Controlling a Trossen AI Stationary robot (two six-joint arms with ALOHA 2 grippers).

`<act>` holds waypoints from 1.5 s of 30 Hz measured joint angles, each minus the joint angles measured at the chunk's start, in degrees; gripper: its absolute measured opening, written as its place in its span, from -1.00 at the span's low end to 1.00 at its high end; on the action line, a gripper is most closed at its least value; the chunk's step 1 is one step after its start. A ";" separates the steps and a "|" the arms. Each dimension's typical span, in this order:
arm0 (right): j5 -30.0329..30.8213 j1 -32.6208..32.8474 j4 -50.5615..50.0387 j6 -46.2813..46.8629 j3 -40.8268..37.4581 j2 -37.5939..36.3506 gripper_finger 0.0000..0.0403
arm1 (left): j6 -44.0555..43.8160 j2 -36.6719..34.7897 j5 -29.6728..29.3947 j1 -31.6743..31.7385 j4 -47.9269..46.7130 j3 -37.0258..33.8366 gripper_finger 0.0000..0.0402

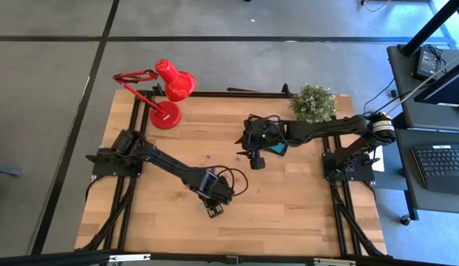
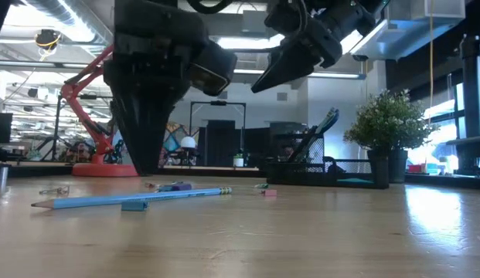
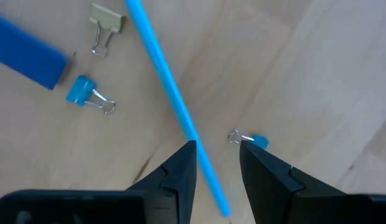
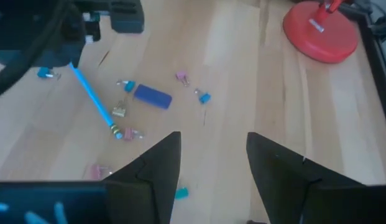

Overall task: Pick and place office supplies into organizer
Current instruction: Put the blue pencil into the black desk organizer

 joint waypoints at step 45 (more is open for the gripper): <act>2.13 10.79 4.87 22.03 -6.69 0.00 -0.07 | 29.40 2.94 1.31 2.20 -1.69 -3.91 -0.86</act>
